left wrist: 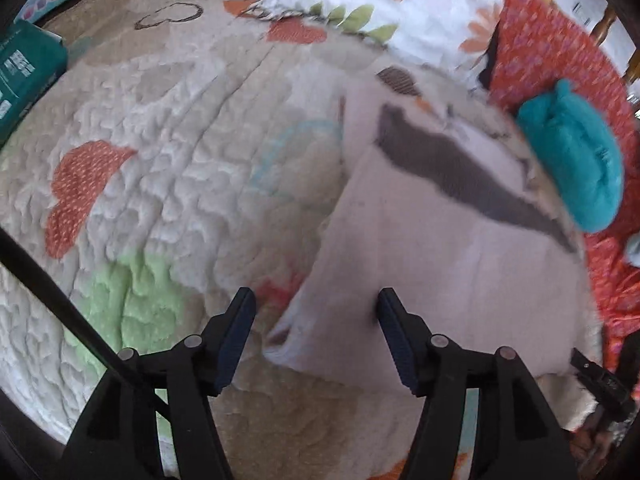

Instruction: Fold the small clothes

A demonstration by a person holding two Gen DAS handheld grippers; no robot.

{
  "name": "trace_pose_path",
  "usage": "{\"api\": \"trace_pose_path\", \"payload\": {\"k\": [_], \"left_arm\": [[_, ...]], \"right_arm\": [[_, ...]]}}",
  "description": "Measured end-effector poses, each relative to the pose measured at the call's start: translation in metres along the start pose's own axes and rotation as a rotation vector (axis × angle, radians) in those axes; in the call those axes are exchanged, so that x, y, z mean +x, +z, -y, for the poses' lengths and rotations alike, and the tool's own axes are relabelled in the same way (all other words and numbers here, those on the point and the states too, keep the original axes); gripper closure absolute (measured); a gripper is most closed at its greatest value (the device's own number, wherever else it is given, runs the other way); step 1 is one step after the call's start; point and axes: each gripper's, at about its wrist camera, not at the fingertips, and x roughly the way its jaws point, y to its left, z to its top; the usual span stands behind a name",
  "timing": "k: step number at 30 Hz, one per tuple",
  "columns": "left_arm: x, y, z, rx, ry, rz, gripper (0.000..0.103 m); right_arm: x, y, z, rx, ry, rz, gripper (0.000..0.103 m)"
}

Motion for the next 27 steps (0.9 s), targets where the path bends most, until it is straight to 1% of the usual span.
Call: {"api": "trace_pose_path", "payload": {"k": [1,2,3,4,7,8,9,10,13,14,15,16,17,18,19,20,21,22,23,24,25,26,27], "left_arm": [[-0.004,0.000,0.002,0.003,0.012,0.003,0.041],[-0.012,0.000,0.006,0.004,0.016,0.016,0.041],[-0.021,-0.001,0.008,0.008,0.011,0.036,0.041],[-0.031,-0.003,0.011,0.015,0.011,0.059,0.041],[-0.059,-0.011,0.014,0.050,0.035,0.123,0.041],[-0.070,-0.014,0.017,0.063,0.040,0.151,0.041],[-0.079,-0.016,0.019,0.074,0.045,0.176,0.040],[-0.087,-0.018,0.023,0.084,0.055,0.204,0.039],[-0.117,-0.029,0.037,0.121,0.104,0.322,0.033],[-0.131,-0.036,0.044,0.137,0.128,0.389,0.028],[-0.142,-0.040,0.050,0.144,0.146,0.434,0.022],[-0.154,-0.047,0.057,0.150,0.167,0.489,0.019],[-0.168,-0.055,0.065,0.156,0.183,0.556,0.011],[-0.178,-0.059,0.069,0.163,0.188,0.604,0.004],[-0.189,-0.064,0.073,0.166,0.189,0.645,0.000],[-0.201,-0.070,0.079,0.170,0.188,0.694,0.000],[-0.209,-0.074,0.082,0.173,0.187,0.714,0.000],[-0.213,-0.074,0.085,0.180,0.180,0.717,0.000],[-0.217,-0.072,0.088,0.189,0.164,0.695,0.000],[-0.217,-0.071,0.091,0.189,0.159,0.661,0.000],[-0.215,-0.067,0.092,0.189,0.149,0.618,0.000],[-0.213,-0.065,0.093,0.189,0.130,0.585,0.000],[-0.209,-0.062,0.092,0.186,0.101,0.551,0.000]], "right_arm": [[0.002,0.002,0.002,0.013,0.006,-0.020,0.089],[-0.001,0.005,0.007,0.042,0.016,-0.019,0.090],[-0.008,0.009,0.015,0.058,-0.008,-0.009,0.090],[-0.015,0.014,0.023,0.067,-0.055,0.008,0.090],[-0.026,0.021,0.046,0.118,-0.094,0.013,0.089],[-0.029,0.021,0.048,0.122,-0.087,0.017,0.084],[-0.034,0.018,0.048,0.120,-0.078,0.028,0.081],[-0.040,0.014,0.045,0.110,-0.077,0.045,0.081],[-0.052,0.002,0.031,0.068,-0.104,0.086,0.081],[-0.057,0.000,0.027,0.053,-0.118,0.098,0.081],[-0.063,-0.003,0.020,0.030,-0.136,0.118,0.081],[-0.070,-0.005,0.015,0.009,-0.148,0.140,0.081],[-0.082,-0.009,0.004,-0.028,-0.165,0.182,0.081],[-0.093,-0.012,-0.005,-0.057,-0.186,0.221,0.080],[-0.104,-0.016,-0.011,-0.085,-0.206,0.259,0.079],[-0.120,-0.022,-0.023,-0.131,-0.246,0.326,0.068],[-0.134,-0.027,-0.035,-0.168,-0.298,0.396,0.048],[-0.146,-0.033,-0.046,-0.201,-0.344,0.474,0.038],[-0.154,-0.036,-0.053,-0.222,-0.358,0.529,0.022],[-0.162,-0.039,-0.059,-0.245,-0.356,0.578,0.015],[-0.164,-0.037,-0.062,-0.254,-0.340,0.567,0.014],[-0.163,-0.032,-0.063,-0.245,-0.335,0.525,0.015],[-0.159,-0.026,-0.062,-0.223,-0.323,0.450,0.023]]}}
